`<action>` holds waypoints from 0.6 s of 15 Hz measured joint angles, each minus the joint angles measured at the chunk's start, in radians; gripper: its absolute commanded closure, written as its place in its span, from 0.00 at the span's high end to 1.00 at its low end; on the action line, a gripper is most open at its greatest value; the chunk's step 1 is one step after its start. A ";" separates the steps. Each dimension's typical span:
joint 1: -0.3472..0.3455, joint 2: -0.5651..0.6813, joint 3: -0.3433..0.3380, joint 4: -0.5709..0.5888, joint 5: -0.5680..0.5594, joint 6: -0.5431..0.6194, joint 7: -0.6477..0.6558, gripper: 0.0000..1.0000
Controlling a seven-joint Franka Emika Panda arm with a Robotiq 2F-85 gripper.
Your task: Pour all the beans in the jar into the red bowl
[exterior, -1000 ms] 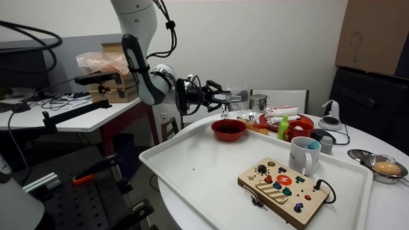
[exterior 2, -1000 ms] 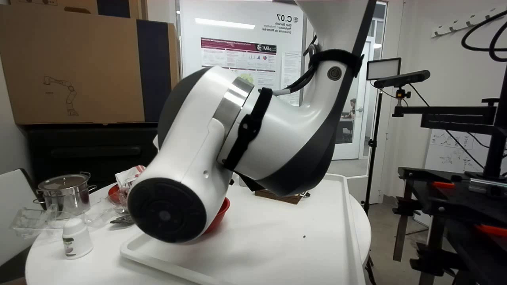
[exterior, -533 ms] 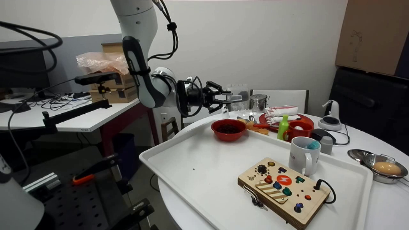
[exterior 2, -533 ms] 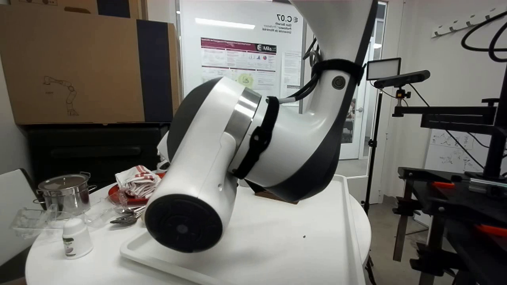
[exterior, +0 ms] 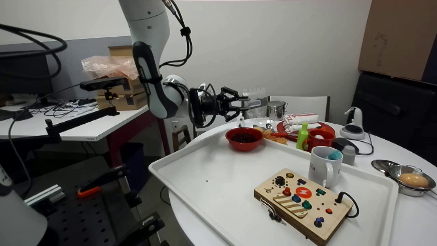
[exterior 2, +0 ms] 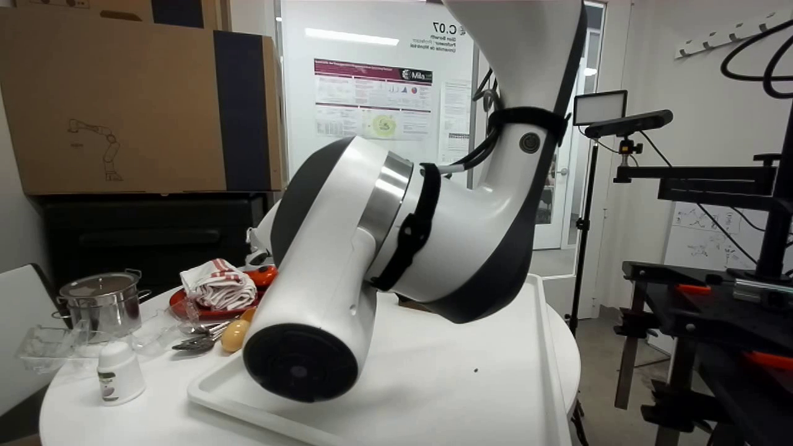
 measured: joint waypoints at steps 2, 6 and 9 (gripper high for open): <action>0.001 0.000 0.000 0.000 -0.013 -0.019 0.013 0.07; 0.005 0.004 0.002 0.000 -0.061 -0.060 0.022 0.07; 0.006 0.012 0.008 -0.002 -0.087 -0.084 0.022 0.07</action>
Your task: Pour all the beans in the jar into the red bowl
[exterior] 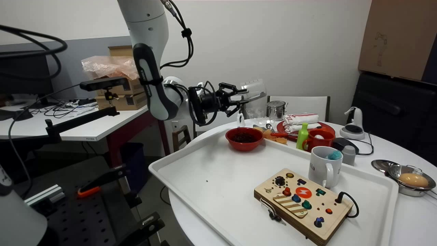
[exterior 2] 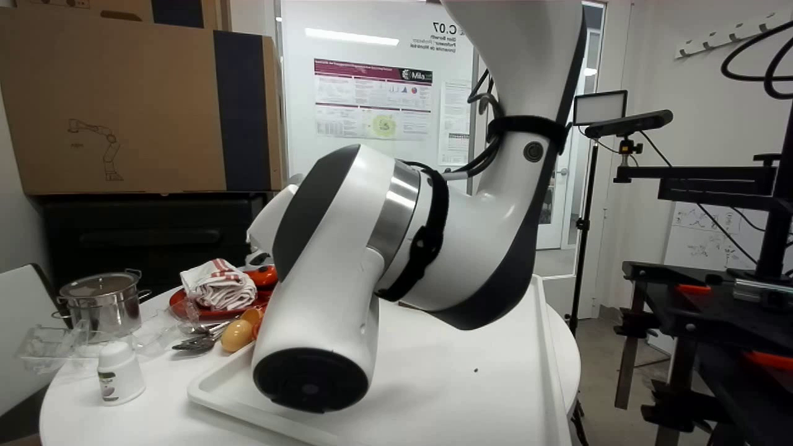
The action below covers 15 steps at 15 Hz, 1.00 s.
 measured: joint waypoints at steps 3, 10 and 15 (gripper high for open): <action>0.000 0.007 0.005 -0.007 -0.006 -0.017 0.000 0.07; 0.000 0.009 0.005 -0.035 -0.069 -0.091 -0.003 0.07; 0.010 0.009 0.006 -0.050 -0.147 -0.149 -0.023 0.07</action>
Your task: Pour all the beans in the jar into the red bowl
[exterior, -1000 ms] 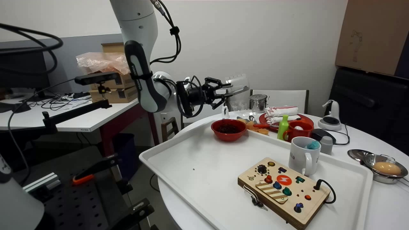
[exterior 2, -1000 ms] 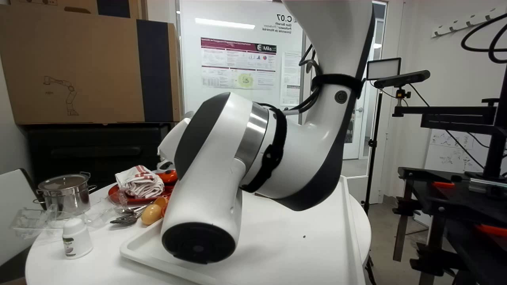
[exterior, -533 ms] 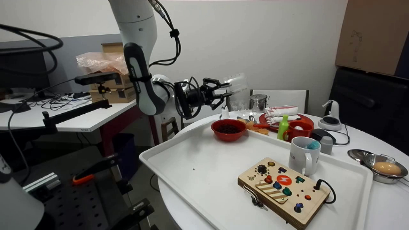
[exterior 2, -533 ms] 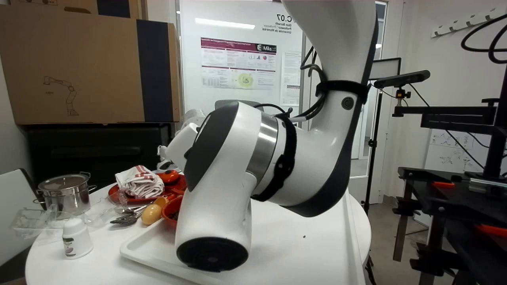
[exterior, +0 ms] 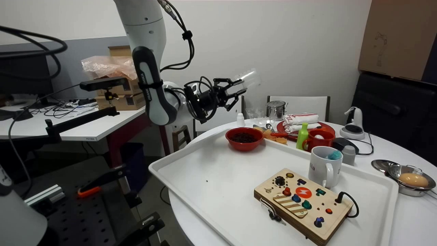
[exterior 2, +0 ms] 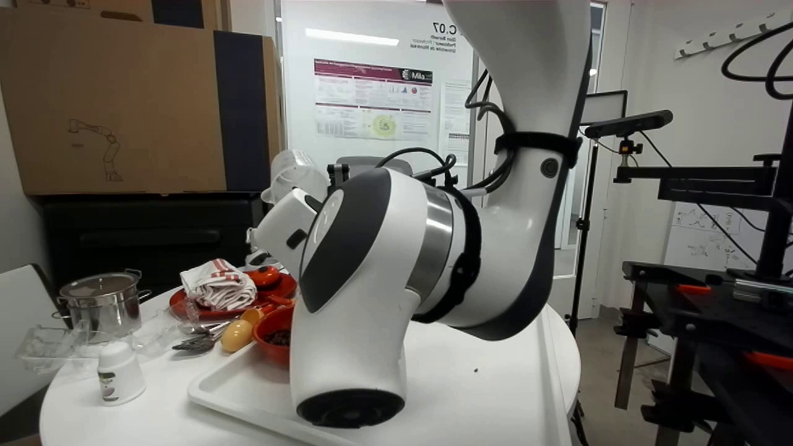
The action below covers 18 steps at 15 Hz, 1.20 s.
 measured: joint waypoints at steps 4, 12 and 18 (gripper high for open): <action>0.007 0.000 0.002 -0.007 -0.051 -0.036 -0.025 0.07; 0.000 0.000 0.001 -0.009 -0.120 -0.082 -0.058 0.07; -0.026 -0.001 0.013 -0.006 -0.139 -0.083 -0.073 0.07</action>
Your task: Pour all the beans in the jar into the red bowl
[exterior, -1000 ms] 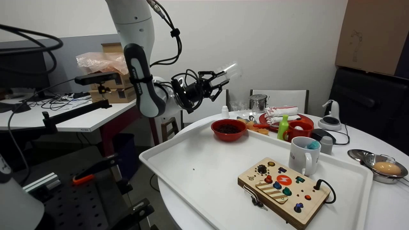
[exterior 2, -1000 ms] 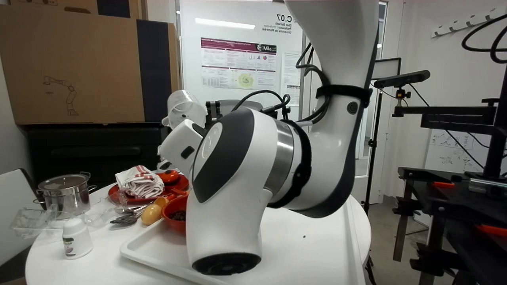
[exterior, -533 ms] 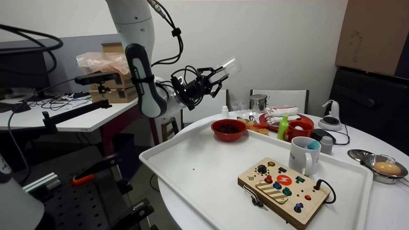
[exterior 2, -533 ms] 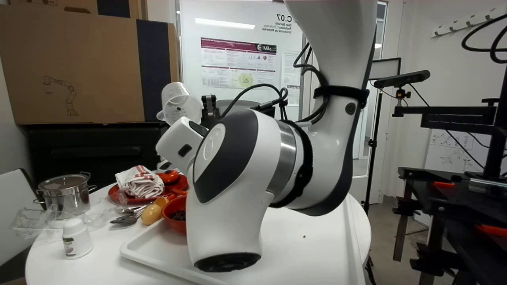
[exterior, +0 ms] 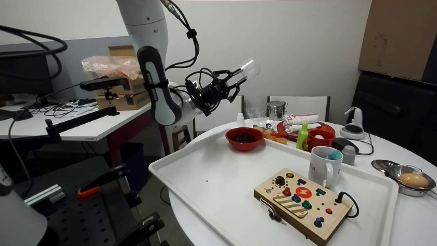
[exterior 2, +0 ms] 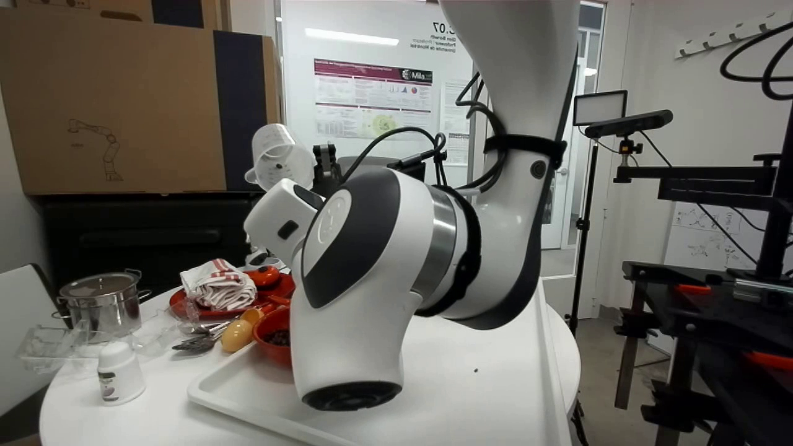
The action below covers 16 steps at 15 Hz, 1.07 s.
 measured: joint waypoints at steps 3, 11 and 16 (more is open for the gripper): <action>-0.021 -0.001 0.017 0.003 0.002 0.017 -0.011 0.07; -0.055 -0.006 0.044 0.012 0.009 0.066 -0.034 0.07; -0.139 -0.081 0.127 0.009 0.083 0.288 -0.058 0.07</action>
